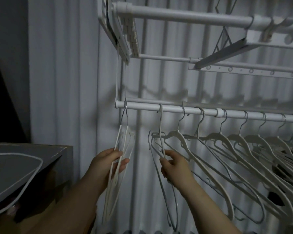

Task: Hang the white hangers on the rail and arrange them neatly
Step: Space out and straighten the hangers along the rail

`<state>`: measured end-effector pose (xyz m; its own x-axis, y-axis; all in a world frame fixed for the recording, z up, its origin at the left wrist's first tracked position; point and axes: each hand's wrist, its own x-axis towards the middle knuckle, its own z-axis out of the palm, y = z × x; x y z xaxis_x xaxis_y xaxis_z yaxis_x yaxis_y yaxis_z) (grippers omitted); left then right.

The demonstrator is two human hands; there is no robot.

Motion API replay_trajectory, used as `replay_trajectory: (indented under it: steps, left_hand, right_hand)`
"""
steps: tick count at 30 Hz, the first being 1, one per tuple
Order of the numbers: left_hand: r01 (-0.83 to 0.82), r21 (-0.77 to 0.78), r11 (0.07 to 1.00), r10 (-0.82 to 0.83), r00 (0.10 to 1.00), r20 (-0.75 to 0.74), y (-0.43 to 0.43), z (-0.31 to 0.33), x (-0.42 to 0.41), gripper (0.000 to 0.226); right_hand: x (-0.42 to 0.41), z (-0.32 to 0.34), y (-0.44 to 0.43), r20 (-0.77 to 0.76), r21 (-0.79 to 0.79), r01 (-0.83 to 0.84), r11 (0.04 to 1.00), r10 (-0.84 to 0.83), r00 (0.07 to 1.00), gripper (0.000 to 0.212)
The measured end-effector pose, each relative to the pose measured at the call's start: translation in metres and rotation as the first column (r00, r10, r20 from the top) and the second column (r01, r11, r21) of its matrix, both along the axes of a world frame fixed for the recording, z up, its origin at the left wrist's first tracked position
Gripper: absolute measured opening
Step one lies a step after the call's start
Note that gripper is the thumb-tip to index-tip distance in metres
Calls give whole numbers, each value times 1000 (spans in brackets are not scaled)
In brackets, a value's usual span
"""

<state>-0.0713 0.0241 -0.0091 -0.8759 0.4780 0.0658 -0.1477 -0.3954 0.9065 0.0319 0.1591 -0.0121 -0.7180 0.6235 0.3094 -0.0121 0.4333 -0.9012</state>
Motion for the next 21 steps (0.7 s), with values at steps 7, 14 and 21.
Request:
replay_trajectory:
  steps: [7,14,21]
  left_hand:
    - [-8,-94,996,9,1000,11,-3,-1,-2,11]
    - [-95,-282,955,63,991,-120,-10,1,-6,21]
    - [-115,-294,949,55,977,-205,-17,5,-7,24]
  right_hand:
    - [17,12,-7,191,253,6,967,-56,980,51]
    - [12,37,-53,-205,723,235,650,-123,971,32]
    - [-34,36,-66,333,214,-191,958,112,936,43]
